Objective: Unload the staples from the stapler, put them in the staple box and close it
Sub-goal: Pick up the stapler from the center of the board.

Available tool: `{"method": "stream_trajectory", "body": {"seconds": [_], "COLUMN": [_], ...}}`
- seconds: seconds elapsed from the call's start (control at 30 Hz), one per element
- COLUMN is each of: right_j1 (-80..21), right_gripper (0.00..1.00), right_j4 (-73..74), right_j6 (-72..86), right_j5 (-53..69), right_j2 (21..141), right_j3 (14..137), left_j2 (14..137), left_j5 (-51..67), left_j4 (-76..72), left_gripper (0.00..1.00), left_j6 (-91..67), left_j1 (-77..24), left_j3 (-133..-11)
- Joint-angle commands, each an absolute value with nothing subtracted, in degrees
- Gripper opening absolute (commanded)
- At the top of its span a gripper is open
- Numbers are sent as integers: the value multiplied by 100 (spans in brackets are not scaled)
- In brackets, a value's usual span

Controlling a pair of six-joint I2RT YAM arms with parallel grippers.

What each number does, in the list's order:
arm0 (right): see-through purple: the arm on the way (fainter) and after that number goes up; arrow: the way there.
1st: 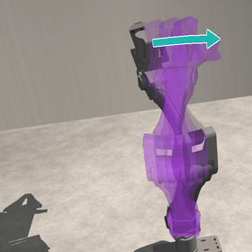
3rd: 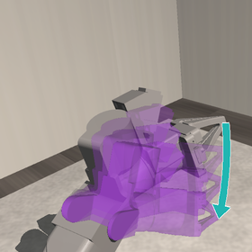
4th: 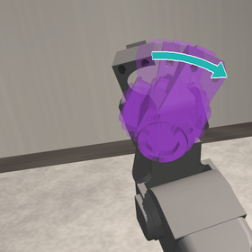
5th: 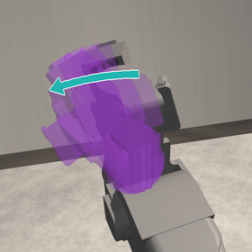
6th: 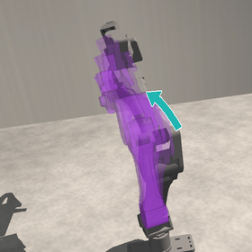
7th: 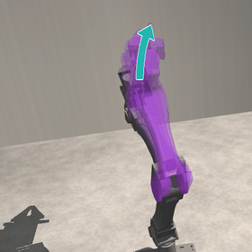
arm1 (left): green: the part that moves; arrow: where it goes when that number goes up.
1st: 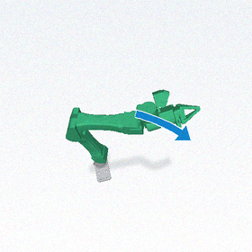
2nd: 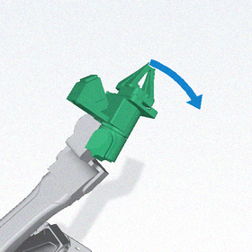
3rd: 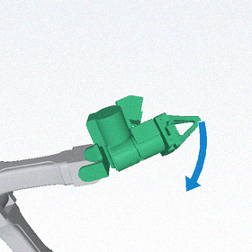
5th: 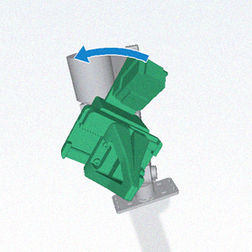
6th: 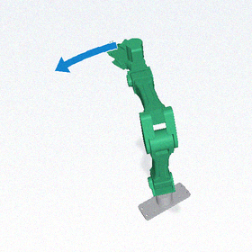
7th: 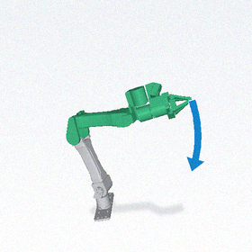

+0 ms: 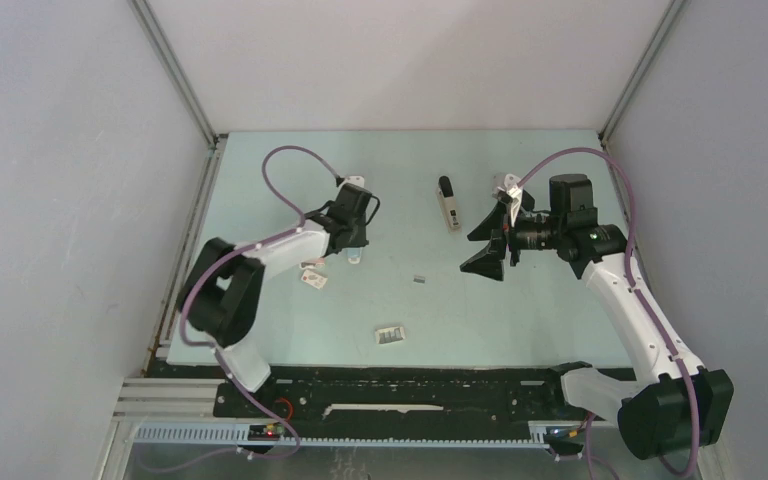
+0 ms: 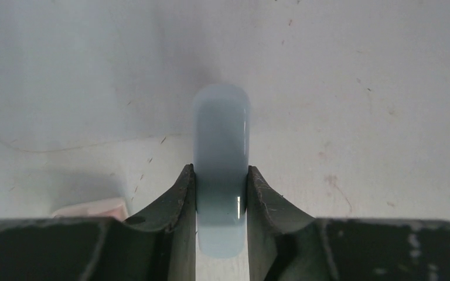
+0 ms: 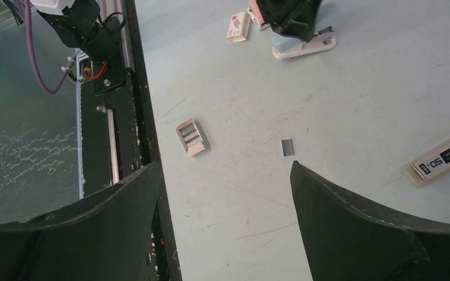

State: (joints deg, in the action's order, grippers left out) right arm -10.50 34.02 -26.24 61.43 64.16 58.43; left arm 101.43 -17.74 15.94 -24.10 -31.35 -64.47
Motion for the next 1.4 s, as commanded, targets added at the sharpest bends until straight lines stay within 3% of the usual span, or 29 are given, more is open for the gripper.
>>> {"method": "stream_trajectory", "body": {"seconds": [0.0,0.47,0.9,1.37], "right_j1": [-976,-1002,-885,-789], "right_gripper": [91,91,90,90], "right_j4": [3255,2836,2628,2696], "right_j6": [-2498,-2173,-2051,-2433], "right_j5": [6444,6848,7163,7056], "right_j2": [6434,6644,6658,6592], "right_j3": [5842,5550,5423,5317], "left_j2": [8802,6589,6404,6177], "left_j5": [-1592,-45,633,1194], "left_j4": [789,-1014,-2062,-2064], "left_gripper": [0,0,0,0], "left_j6": [-1918,-1403,-1764,-1306], "left_j1": [-3128,-3642,-4177,-4382], "left_j3": [-5689,-3808,-3311,-3227]}}
